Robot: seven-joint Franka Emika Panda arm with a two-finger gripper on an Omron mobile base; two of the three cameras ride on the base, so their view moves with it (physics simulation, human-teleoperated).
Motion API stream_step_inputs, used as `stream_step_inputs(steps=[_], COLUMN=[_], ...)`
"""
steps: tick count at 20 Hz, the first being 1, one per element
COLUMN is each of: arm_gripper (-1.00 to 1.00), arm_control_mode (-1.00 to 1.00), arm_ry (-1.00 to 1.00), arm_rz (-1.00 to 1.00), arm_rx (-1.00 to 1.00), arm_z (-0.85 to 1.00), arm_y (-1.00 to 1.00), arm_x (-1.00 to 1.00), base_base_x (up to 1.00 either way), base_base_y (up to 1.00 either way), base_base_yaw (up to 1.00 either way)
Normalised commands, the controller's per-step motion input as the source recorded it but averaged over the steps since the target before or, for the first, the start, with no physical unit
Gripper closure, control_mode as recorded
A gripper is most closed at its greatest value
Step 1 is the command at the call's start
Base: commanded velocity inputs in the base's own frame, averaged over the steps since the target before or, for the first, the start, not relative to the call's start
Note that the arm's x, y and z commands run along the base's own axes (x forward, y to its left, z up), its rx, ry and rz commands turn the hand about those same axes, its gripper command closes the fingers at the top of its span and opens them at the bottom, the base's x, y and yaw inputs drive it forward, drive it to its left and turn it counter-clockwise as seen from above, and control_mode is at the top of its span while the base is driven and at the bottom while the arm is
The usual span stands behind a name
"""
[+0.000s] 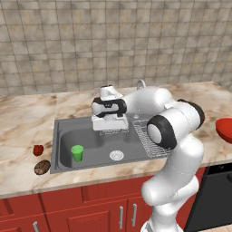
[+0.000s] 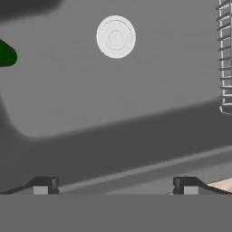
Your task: Remove the bell pepper and potato from the sink. Then move the bowl and cup from the counter to the sink for washing.
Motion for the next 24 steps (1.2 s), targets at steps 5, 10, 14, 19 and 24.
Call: stream_step_inputs(steps=[5, 10, 14, 19, 24], arm_gripper=[-1.0, -1.0, -1.0, -1.0, -1.0], arm_control_mode=[-1.0, -1.0, -1.0, -1.0, -1.0], arm_ry=[0.0, 0.0, -0.03, -0.03, 0.0], arm_rz=[0.08, 0.1, 0.12, 0.12, 0.06], arm_rx=[0.0, 0.0, 0.0, 0.0, 0.0], arm_z=[0.23, 0.2, 0.17, 0.17, 0.21], arm_y=[-0.48, -0.49, -0.51, -0.5, -0.49], arm_x=[-0.35, -0.41, -0.41, -0.36, -0.23], base_base_x=[0.0, 0.0, 0.0, 0.0, 0.0], base_base_y=[0.0, 0.0, 0.0, 0.0, 0.0], base_base_yaw=[0.0, 0.0, 0.0, 0.0, 0.0])
